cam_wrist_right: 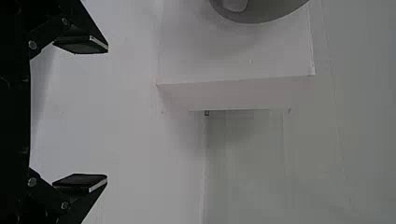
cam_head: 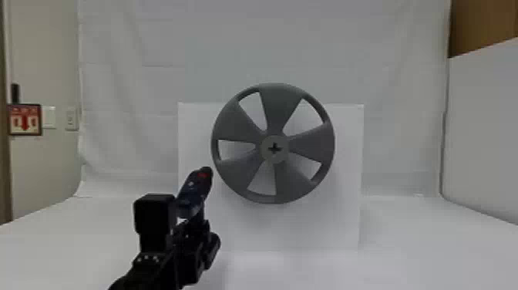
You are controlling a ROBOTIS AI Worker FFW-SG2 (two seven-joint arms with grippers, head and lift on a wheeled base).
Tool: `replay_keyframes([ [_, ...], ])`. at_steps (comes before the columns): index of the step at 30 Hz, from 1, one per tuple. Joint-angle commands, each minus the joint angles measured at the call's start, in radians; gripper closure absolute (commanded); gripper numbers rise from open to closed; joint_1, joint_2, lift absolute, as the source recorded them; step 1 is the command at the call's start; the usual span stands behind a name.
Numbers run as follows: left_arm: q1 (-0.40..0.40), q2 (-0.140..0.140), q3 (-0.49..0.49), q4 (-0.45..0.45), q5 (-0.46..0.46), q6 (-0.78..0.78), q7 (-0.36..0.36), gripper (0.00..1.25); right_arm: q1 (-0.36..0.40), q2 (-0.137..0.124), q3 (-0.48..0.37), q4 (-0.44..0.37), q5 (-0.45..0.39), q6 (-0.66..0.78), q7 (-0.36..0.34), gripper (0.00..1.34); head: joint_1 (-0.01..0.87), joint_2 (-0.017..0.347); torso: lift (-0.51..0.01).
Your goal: Grasp the drill and bring into the middle of wheel
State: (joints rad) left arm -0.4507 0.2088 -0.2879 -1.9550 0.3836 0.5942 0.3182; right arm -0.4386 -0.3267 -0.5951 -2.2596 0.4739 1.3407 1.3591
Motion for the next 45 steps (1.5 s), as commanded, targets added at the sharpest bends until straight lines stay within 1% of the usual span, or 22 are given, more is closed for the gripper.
replay_keyframes([
  [1, -0.013, -0.003, -0.016, 0.031, -0.002, -0.001, 0.016, 1.18, 0.000, 0.000, 0.005, 0.000, 0.003, 0.000, 0.008, 0.30, 0.054, 0.031, -0.403],
  [14, -0.026, -0.009, -0.031, 0.093, -0.026, 0.001, 0.051, 1.18, 0.000, 0.002, 0.009, 0.002, 0.008, 0.000, 0.008, 0.30, 0.054, 0.031, -0.403],
  [23, -0.029, -0.011, -0.028, 0.122, -0.028, 0.001, 0.053, 1.18, -0.002, 0.005, 0.014, 0.002, 0.012, 0.000, 0.008, 0.30, 0.054, 0.031, -0.403],
  [45, -0.025, -0.016, -0.019, 0.162, -0.038, -0.013, 0.053, 1.18, -0.002, 0.008, 0.021, 0.003, 0.015, 0.000, 0.008, 0.30, 0.054, 0.031, -0.403],
])
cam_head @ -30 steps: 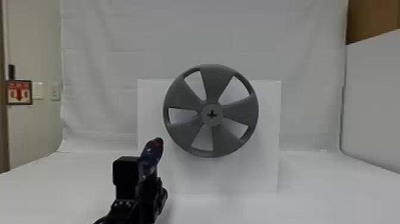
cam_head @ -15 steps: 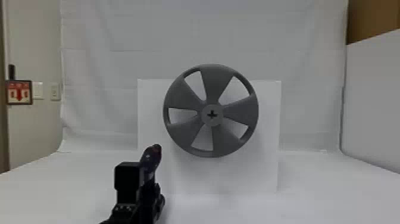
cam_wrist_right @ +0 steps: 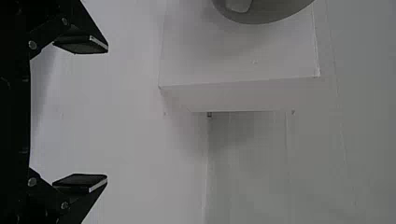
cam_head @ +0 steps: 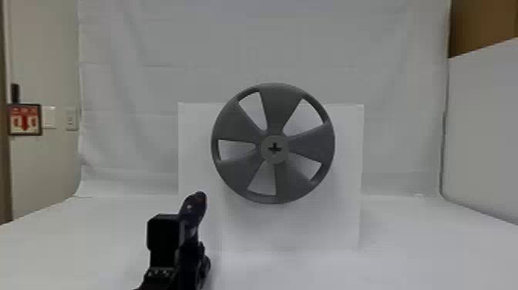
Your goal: Grasp the drill and bring into the middle of wheel
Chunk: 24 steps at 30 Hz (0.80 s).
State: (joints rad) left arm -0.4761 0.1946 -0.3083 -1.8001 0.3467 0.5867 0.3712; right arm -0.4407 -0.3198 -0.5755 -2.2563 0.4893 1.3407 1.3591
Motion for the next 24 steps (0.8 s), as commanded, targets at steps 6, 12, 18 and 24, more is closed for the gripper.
replay_keyframes([
  [6, 0.001, -0.001, 0.002, 0.013, -0.005, -0.005, 0.000, 1.18, -0.001, 0.001, 0.003, 0.000, 0.000, 0.000, 0.008, 0.30, 0.054, 0.031, -0.403],
  [12, 0.002, -0.003, 0.005, 0.018, -0.005, -0.007, 0.003, 1.11, 0.000, 0.001, 0.003, 0.001, 0.002, 0.000, 0.008, 0.30, 0.054, 0.031, -0.403],
  [18, 0.002, -0.003, 0.000, 0.021, -0.012, -0.016, 0.014, 0.74, 0.000, 0.001, 0.005, 0.001, 0.002, 0.000, 0.008, 0.30, 0.054, 0.031, -0.403],
  [24, 0.001, -0.003, -0.002, 0.021, -0.021, -0.016, 0.014, 0.55, 0.000, 0.001, 0.006, 0.001, 0.002, 0.000, 0.008, 0.30, 0.054, 0.031, -0.403],
])
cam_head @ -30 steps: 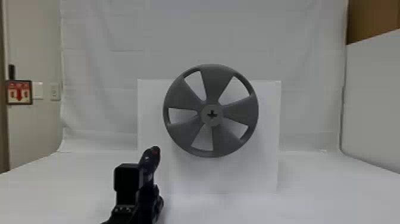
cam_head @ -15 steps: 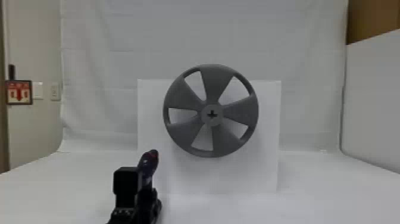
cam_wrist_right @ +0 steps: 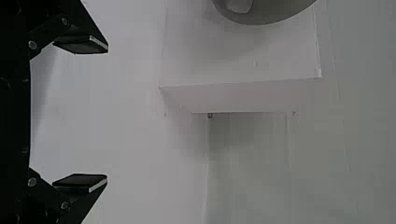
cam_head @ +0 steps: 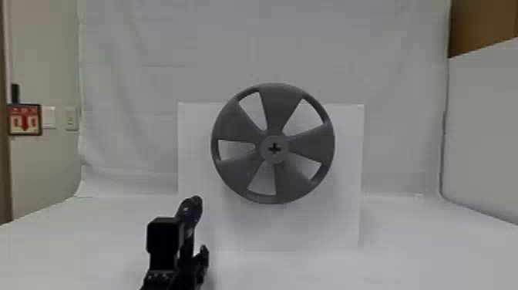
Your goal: Grasp the drill and bring into the middle of wheel
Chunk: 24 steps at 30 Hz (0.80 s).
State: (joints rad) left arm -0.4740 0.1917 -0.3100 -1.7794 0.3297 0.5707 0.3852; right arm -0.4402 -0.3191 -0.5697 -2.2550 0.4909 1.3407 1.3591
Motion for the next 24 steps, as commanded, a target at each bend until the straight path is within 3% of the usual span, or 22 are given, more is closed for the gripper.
replay_keyframes([
  [1, -0.002, 0.000, 0.000, 0.002, -0.004, -0.002, 0.000, 0.51, 0.000, 0.000, 0.001, 0.000, 0.000, 0.000, 0.008, 0.30, 0.054, 0.031, -0.403],
  [9, 0.000, 0.000, 0.002, 0.003, -0.004, -0.002, 0.000, 0.42, 0.000, 0.000, 0.002, 0.002, 0.000, 0.000, 0.008, 0.30, 0.054, 0.031, -0.403],
  [12, 0.000, 0.000, 0.000, 0.003, -0.004, -0.002, 0.000, 0.30, 0.002, -0.002, 0.002, 0.002, 0.000, 0.000, 0.008, 0.30, 0.054, 0.031, -0.403],
  [14, 0.000, 0.000, 0.002, 0.003, -0.008, -0.002, -0.009, 0.13, 0.002, -0.002, 0.004, 0.002, 0.000, 0.000, 0.008, 0.30, 0.054, 0.031, -0.403],
  [16, 0.002, 0.000, 0.008, 0.003, -0.018, -0.002, -0.031, 0.03, 0.002, -0.002, 0.004, 0.002, 0.000, 0.000, 0.008, 0.30, 0.054, 0.031, -0.403],
  [20, 0.006, -0.003, 0.037, 0.002, -0.034, -0.003, -0.101, 0.11, 0.002, -0.002, 0.005, 0.002, 0.000, 0.000, 0.008, 0.30, 0.054, 0.031, -0.403],
  [24, 0.015, -0.021, 0.103, 0.003, -0.073, -0.003, -0.239, 0.10, 0.002, -0.002, 0.007, 0.003, 0.002, 0.000, 0.008, 0.30, 0.054, 0.031, -0.403],
])
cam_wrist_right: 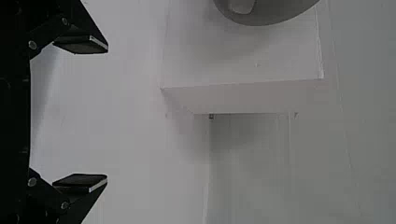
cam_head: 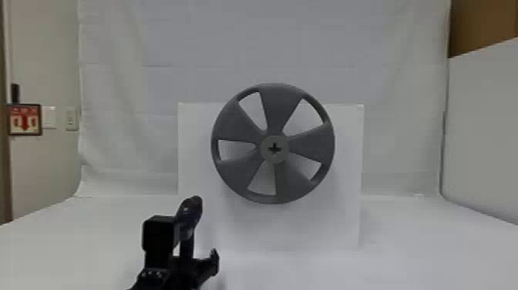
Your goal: Grasp the drill and bring into the middle of wheel
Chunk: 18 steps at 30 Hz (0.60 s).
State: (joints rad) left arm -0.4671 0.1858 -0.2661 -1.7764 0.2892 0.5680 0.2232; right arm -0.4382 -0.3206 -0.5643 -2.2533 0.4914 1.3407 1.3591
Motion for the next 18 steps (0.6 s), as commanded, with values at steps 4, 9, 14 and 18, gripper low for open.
replay_keyframes([
  [4, 0.010, -0.023, 0.113, 0.002, -0.065, 0.000, -0.208, 0.08, 0.001, 0.000, 0.000, 0.000, -0.001, 0.000, 0.008, 0.30, 0.054, 0.031, -0.403],
  [9, 0.005, -0.025, 0.162, 0.012, -0.091, 0.000, -0.343, 0.07, 0.001, 0.000, 0.000, 0.001, -0.001, 0.000, 0.008, 0.30, 0.054, 0.031, -0.403],
  [14, -0.001, -0.023, 0.219, 0.029, -0.114, 0.000, -0.472, 0.07, 0.001, 0.002, 0.001, 0.001, 0.001, 0.000, 0.008, 0.30, 0.054, 0.031, -0.403],
  [18, -0.001, -0.023, 0.257, 0.029, -0.151, 0.000, -0.550, 0.06, 0.001, 0.002, 0.000, 0.001, -0.001, 0.000, 0.008, 0.30, 0.054, 0.031, -0.403],
])
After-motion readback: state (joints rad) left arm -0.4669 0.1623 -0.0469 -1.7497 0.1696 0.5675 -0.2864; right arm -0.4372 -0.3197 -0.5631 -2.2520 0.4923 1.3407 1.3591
